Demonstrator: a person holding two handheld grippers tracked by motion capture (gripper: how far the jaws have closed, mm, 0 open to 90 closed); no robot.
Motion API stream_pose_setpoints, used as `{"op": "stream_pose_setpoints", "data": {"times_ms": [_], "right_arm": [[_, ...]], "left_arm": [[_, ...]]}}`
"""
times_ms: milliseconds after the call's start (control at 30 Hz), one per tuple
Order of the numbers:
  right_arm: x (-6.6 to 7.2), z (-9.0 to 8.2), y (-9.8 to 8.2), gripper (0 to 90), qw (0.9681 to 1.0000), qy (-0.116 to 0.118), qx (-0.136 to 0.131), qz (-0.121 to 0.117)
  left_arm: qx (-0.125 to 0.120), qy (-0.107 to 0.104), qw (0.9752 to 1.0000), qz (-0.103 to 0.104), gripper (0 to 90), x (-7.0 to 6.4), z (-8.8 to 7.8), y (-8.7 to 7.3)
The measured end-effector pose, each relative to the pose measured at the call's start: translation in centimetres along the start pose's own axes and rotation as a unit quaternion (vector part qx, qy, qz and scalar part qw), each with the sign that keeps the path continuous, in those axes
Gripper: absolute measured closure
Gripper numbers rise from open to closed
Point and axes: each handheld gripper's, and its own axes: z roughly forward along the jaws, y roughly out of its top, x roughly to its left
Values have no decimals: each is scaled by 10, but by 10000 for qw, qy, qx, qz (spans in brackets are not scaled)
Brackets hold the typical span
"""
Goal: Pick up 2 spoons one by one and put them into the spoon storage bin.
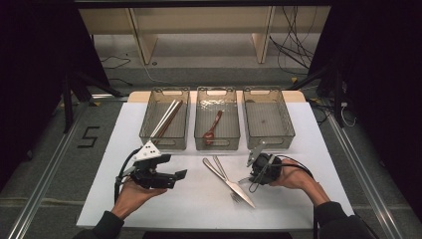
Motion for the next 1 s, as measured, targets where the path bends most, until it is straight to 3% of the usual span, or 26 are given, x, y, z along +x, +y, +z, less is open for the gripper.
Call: {"op": "stream_pose_setpoints", "data": {"times_ms": [100,267,300,433,767,1000], "right_arm": [[1,0,0,851,9999,-80,63,-87],[3,-2,1,858,9997,-170,140,-135],[2,-1,0,859,9994,-225,97,-226],[0,-7,-2,863,9994,-318,-31,-142],[-6,-29,-2,864,9960,-608,-560,329],[-12,-43,0,863,9886,-675,-1067,825]], "left_arm": [[0,7,10000,8,188,0,0,0],[3,7,10000,7,188,0,0,0],[1,4,10000,-3,188,0,0,0],[-15,7,10000,8,188,0,-1,0],[-94,-10,9999,-75,187,3,-2,0],[-238,-18,9995,-226,187,5,-4,0]]}}
